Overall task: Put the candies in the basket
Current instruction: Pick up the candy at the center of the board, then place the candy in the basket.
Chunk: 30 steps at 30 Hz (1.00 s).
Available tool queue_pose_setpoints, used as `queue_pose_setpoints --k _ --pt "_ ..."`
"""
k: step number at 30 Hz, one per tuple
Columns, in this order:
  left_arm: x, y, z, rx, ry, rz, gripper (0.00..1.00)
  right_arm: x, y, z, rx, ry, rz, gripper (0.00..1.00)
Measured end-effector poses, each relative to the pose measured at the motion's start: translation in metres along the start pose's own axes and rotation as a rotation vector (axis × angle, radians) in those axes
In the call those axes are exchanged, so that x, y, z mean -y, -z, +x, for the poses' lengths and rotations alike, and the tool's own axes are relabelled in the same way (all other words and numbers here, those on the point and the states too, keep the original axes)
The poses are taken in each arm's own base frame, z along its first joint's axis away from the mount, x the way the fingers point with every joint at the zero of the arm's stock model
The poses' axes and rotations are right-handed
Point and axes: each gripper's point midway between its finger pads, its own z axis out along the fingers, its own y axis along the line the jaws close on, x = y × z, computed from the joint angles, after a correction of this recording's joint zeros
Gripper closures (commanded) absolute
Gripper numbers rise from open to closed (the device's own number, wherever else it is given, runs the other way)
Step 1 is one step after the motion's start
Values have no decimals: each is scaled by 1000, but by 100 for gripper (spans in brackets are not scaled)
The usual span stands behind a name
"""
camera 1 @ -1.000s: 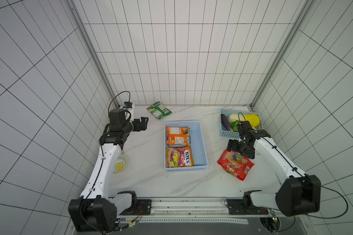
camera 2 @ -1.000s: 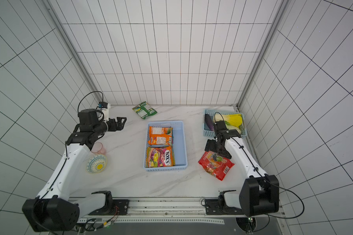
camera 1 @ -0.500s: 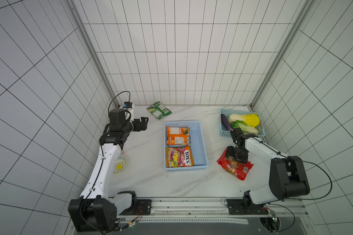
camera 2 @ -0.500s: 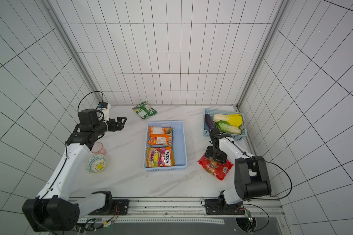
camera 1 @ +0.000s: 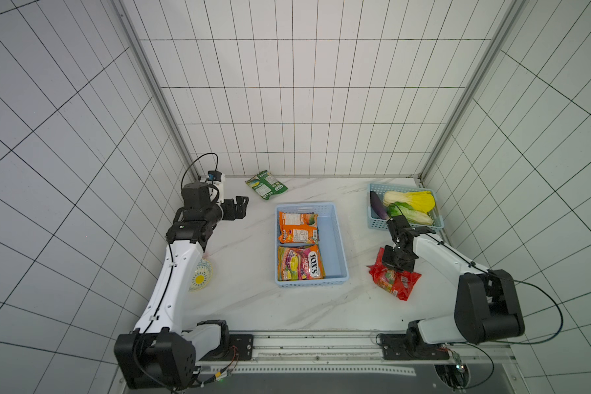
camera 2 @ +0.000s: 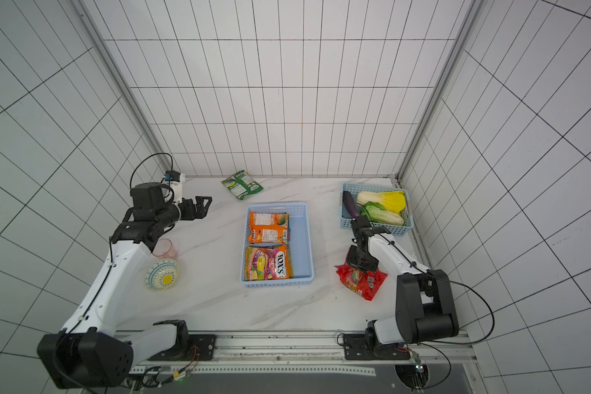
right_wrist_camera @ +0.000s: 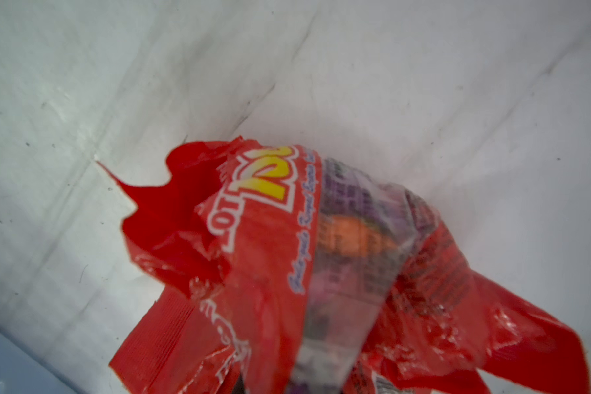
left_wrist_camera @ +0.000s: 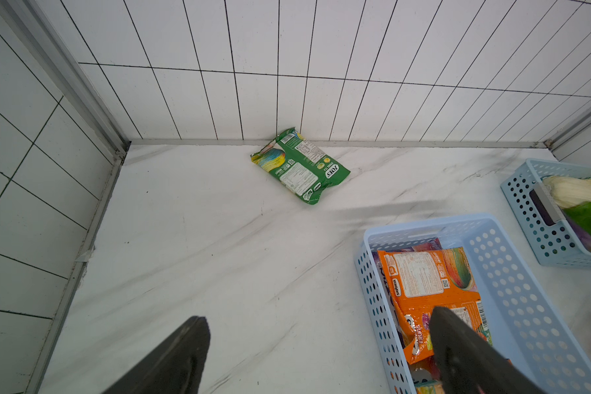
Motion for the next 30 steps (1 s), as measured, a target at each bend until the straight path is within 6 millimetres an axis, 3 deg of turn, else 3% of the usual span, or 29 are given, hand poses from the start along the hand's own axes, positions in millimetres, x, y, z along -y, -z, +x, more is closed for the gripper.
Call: queue_pose_setpoints --k 6,15,18,23,26,30 --pt "0 0 0 0 0 0 2 -4 21 -9 9 29 -8 100" --pt "0 0 0 0 0 1 2 -50 98 -44 134 119 -171 100" --pt "0 0 0 0 0 2 2 -78 129 -52 185 205 -223 100" --pt "0 0 0 0 0 2 2 -141 175 -63 247 375 -277 100" --pt "0 0 0 0 0 2 2 -177 185 -67 258 451 -301 100" --pt "0 0 0 0 0 2 2 -220 180 -68 231 516 -320 99"
